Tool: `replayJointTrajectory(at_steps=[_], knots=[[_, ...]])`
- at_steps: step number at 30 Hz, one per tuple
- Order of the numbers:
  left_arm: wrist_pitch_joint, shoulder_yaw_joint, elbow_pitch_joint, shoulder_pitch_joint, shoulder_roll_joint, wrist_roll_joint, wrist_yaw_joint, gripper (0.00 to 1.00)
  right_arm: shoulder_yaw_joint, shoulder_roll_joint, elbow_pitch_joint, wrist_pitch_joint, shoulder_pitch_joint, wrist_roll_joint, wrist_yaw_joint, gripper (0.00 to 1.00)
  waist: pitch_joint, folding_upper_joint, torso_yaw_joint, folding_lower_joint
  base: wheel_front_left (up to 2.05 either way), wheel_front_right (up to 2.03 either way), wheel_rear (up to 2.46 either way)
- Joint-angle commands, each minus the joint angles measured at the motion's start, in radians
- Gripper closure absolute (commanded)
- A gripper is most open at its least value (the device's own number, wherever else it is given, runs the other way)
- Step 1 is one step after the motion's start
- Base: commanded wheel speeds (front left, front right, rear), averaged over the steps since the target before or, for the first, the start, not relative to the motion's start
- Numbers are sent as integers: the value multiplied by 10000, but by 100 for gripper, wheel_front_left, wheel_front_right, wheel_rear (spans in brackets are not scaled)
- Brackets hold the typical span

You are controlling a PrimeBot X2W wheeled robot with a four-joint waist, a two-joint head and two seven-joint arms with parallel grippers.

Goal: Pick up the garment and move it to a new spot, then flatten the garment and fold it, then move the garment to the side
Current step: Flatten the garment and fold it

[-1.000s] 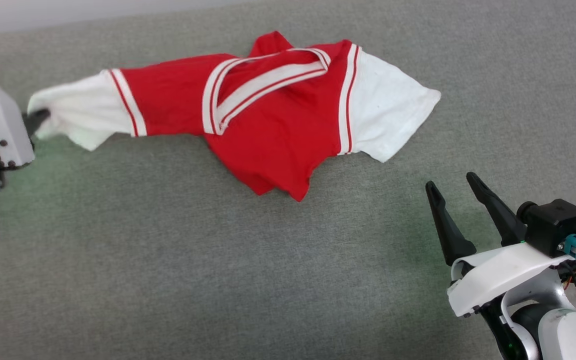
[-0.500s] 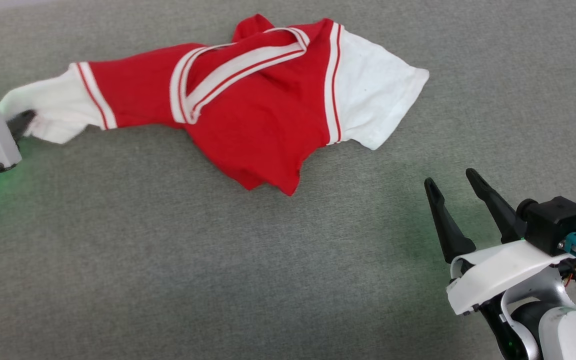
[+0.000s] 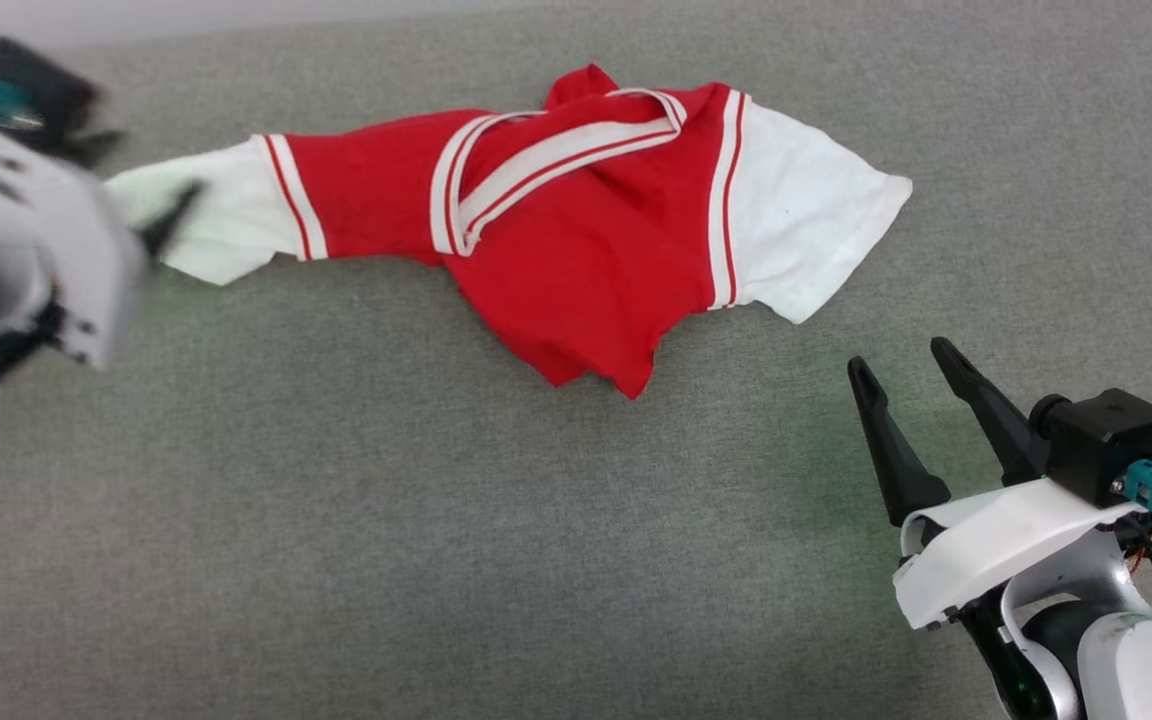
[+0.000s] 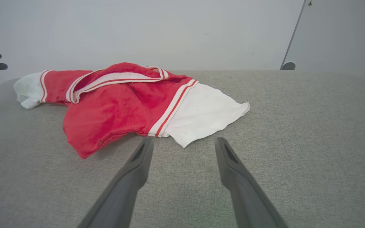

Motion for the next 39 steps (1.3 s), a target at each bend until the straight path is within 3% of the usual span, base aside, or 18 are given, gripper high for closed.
replayJointTrajectory(at_steps=[1, 8, 13, 21, 34, 35, 36, 39], knots=[[78, -28, -423, -8, -51, 258, -20, 0, 10, 13, -54, 15, 152, 3, -6, 0, -60, -1, 60, 0, 0, 0, 0], [1309, -18, -3544, 366, 201, 2770, -3, 0, 227, 13, -30, -126, 37, 155, -6, 0, 240, -1, -335, 0, 0, 0, 0], [1988, -31, -4486, 527, 267, 3522, -4, 0, 337, 17, 96, -328, 32, 275, -6, 0, 498, -1, -680, 0, 0, 0, 0], [2123, -32, -4074, 674, 420, 4654, -4, 0, 501, 20, 238, -587, -173, 426, -6, 0, 844, -1, -1092, 0, 0, 0, 0], [1327, -36, -3067, 391, 224, 5667, -4, 0, 636, 17, 344, -751, -294, 528, -6, 0, 1120, -1, -1178, 0, 0, 0, 0], [1223, -30, -2945, 312, 195, 5724, -5, 16, 649, 17, 357, -758, -289, 529, -6, 0, 1122, -1, -1170, 0, 0, 0, 0], [1139, -30, -2841, 297, 146, 5727, -5, 41, 657, 15, 372, -759, -295, 536, -6, 0, 1122, -1, -1162, 0, 0, 0, 0], [959, -35, -2592, 276, -17, 5395, -5, 100, 664, 17, 404, -777, -331, 554, -6, 0, 1112, -1, -1138, 0, 0, 0, 0]])
